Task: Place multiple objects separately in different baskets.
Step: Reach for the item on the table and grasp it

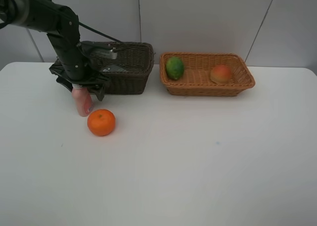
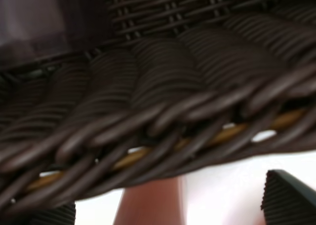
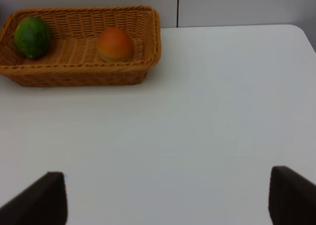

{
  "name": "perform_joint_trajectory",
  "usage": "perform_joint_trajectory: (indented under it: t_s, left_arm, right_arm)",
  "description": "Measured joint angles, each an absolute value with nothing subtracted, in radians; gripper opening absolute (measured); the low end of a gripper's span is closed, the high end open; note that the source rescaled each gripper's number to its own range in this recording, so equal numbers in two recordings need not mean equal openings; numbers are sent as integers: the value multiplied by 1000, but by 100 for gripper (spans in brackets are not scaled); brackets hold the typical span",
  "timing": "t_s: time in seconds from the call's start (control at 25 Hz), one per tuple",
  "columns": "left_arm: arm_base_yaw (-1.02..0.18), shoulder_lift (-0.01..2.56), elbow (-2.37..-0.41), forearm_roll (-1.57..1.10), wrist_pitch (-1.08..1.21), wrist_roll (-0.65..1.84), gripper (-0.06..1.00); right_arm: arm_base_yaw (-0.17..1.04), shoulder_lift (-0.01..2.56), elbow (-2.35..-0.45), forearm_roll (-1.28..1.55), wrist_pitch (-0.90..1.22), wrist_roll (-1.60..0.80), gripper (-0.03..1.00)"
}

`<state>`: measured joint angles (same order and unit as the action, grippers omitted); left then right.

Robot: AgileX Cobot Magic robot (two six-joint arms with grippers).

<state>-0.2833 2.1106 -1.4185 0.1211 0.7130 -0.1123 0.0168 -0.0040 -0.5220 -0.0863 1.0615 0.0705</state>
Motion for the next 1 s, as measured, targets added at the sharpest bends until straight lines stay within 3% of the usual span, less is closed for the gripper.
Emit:
perform_joint_trajectory:
  t_s: [0.88,1.0]
  left_arm:
    - [-283,2111,-1419,108,722,-100,98]
    - [-283,2111,-1419,108,732,-94,89]
  right_arm:
    - [17,-4,-522,-86,1062,71,88]
    - [17,-4,-522,-86,1062,71,88]
